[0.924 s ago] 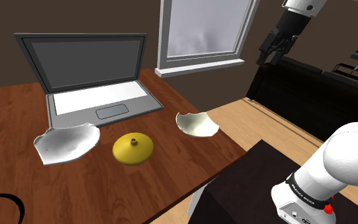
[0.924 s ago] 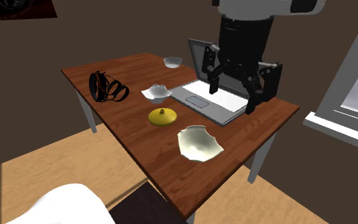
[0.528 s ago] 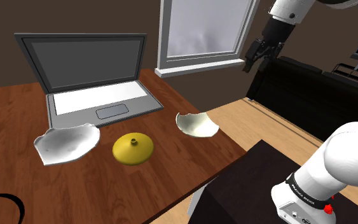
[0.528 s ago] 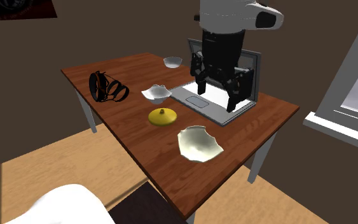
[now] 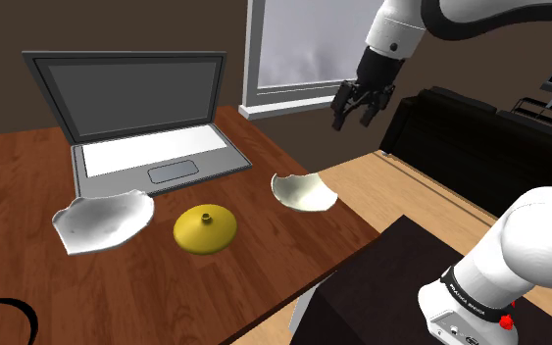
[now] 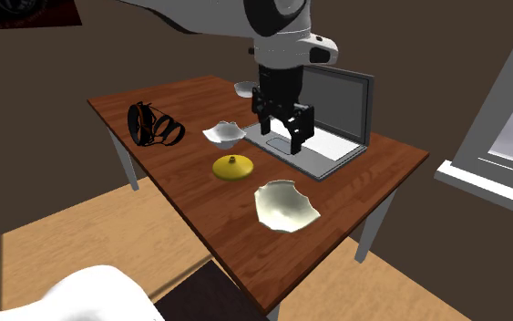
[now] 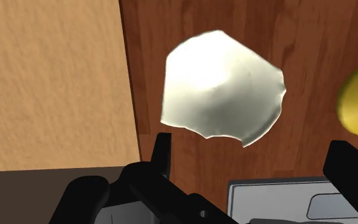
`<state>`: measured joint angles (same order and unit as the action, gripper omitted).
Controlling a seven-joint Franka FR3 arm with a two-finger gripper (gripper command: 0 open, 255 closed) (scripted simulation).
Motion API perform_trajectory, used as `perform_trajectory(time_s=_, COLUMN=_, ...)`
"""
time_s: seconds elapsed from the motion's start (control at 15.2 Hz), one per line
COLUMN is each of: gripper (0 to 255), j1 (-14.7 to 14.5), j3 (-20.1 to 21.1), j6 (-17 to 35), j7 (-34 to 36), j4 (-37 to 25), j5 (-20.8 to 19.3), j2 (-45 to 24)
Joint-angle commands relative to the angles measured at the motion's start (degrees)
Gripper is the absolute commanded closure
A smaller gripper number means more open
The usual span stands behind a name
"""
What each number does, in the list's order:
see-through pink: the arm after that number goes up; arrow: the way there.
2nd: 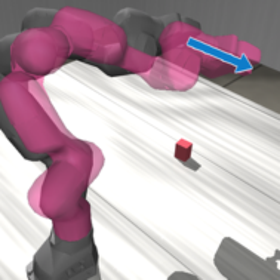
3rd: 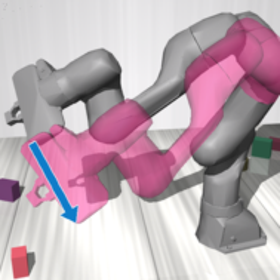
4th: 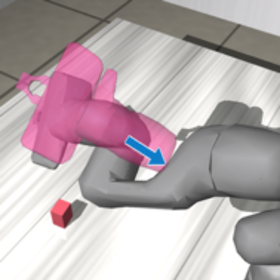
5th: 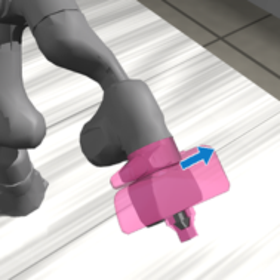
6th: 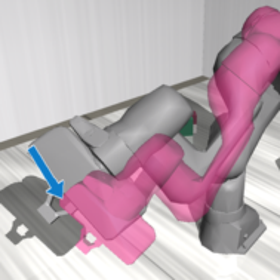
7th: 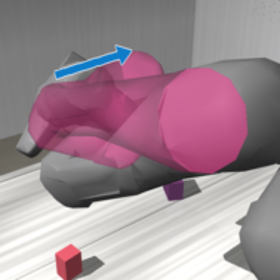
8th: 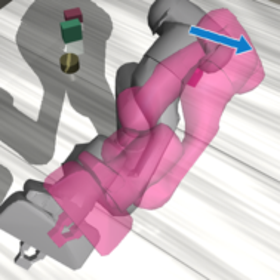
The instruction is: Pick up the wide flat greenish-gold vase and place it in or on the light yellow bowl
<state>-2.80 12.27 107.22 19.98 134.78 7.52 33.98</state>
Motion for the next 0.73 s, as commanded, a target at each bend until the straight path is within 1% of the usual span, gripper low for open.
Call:
perform_trajectory(time_s=0.0, gripper=0, j1=-0.5, j3=2.5, j6=2.5, j7=2.8, j4=0.3, j5=0.6, j2=-2.2)
perform_trajectory(time_s=0.33, gripper=0, j1=-0.9, j3=8.4, j6=7.7, j7=9.9, j4=-2.5, j5=0.2, j2=-10.2)
perform_trajectory(time_s=0.66, gripper=0, j1=-0.9, j3=14.2, j6=12.1, j7=18.0, j4=-7.1, j5=-2.8, j2=-19.8)
